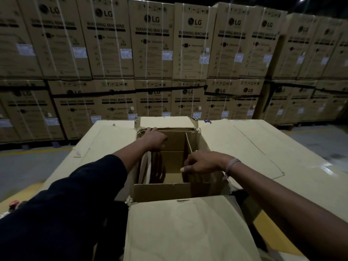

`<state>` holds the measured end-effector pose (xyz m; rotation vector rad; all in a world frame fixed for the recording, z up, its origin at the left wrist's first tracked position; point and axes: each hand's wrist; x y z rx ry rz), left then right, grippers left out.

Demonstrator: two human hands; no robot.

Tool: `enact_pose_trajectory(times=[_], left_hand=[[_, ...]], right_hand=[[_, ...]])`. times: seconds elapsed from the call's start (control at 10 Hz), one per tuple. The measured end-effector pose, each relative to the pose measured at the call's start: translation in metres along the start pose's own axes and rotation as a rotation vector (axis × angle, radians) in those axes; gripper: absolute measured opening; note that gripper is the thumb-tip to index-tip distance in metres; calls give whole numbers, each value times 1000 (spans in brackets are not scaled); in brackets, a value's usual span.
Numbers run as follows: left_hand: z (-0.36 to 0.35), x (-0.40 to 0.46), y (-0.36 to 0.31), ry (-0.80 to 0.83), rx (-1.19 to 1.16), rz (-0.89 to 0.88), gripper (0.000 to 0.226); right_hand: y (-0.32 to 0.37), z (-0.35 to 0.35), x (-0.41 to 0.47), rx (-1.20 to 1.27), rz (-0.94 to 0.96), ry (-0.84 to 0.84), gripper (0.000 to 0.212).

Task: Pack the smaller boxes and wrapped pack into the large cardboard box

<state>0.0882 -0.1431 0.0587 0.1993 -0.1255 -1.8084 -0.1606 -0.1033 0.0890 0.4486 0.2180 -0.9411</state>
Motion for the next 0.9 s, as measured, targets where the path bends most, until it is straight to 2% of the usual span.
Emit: enact_pose_trajectory(times=[0.4,0.6,0.9], left_hand=[[2,-18,-4,-107,-68,-8,50],[-3,-37,-2,-213,-88,-22,56],[0,-67,3,-446,-147,5,66]], right_hand=[[8,7,-1,-12,61,-131,40],[12,10,10,-23,51,-286,53],[1,16,26,4,-91,-546,75]])
Point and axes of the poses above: each hand's wrist, its own x-axis towards the middle knuckle, its own z-axis out of the back of the hand, y = z × x, and after that the axes turned 12 degrees about -z, right-handed
